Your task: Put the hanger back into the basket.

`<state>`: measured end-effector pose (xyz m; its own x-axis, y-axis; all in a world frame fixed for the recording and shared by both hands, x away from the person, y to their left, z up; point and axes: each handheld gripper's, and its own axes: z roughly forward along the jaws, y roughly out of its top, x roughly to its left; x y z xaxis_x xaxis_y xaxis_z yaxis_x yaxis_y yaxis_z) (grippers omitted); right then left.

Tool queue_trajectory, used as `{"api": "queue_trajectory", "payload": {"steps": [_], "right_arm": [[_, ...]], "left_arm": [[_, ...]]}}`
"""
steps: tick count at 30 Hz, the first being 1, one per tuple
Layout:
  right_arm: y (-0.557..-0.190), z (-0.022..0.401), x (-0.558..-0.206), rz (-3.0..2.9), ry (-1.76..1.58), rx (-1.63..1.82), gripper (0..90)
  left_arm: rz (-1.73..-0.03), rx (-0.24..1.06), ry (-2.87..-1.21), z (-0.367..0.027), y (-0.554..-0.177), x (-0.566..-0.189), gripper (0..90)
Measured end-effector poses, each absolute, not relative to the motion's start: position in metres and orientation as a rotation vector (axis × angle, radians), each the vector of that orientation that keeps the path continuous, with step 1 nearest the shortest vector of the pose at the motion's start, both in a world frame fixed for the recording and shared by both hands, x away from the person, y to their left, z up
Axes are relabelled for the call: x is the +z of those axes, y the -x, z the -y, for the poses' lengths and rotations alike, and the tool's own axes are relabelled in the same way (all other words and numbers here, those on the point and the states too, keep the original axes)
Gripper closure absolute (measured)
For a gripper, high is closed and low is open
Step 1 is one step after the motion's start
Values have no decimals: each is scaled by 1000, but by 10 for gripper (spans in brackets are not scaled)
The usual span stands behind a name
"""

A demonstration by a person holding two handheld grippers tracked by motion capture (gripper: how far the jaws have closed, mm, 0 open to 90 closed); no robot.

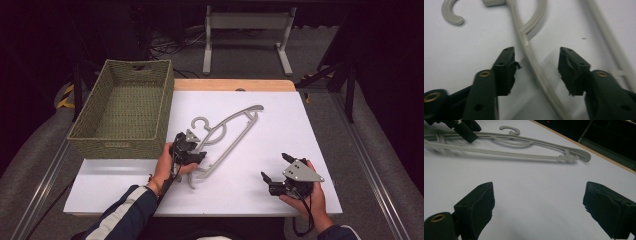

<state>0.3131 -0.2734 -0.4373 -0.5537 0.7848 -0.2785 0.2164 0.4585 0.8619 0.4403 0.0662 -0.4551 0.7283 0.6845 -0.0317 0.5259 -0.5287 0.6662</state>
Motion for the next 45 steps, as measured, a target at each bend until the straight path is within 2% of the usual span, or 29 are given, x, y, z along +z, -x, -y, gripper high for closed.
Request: {"api": "queue_trajectory", "payload": {"steps": [1,2,4,14,20,25,31,35,39,45], "right_arm": [[-314,274,-438,-2029,-835,1060,108],[-314,274,-438,-2035,-843,1054,107],[-315,274,-438,-2039,-846,1050,107],[-315,273,-439,-2063,-844,1039,105],[-315,275,-440,-2066,-842,1047,105],[-317,275,-439,-2065,-853,1046,105],[-319,272,-442,-2087,-861,1040,104],[-320,273,-442,-2090,-869,1041,104],[-321,273,-442,-2098,-887,1040,104],[-322,273,-443,-2110,-890,1036,104]], "left_arm": [[-918,311,-2268,-66,-442,-454,573],[-921,315,-2268,-66,-443,-453,678],[-924,308,-2270,-67,-444,-453,726],[-915,308,-2350,-70,-436,-447,746],[-872,318,-2469,-67,-430,-441,752],[-875,206,-2488,-66,-447,-438,725],[-848,223,-2484,-56,-455,-439,671],[-843,247,-2479,-54,-455,-440,697],[-849,257,-2440,-55,-453,-443,761],[-854,254,-2415,-58,-454,-443,779]]}}
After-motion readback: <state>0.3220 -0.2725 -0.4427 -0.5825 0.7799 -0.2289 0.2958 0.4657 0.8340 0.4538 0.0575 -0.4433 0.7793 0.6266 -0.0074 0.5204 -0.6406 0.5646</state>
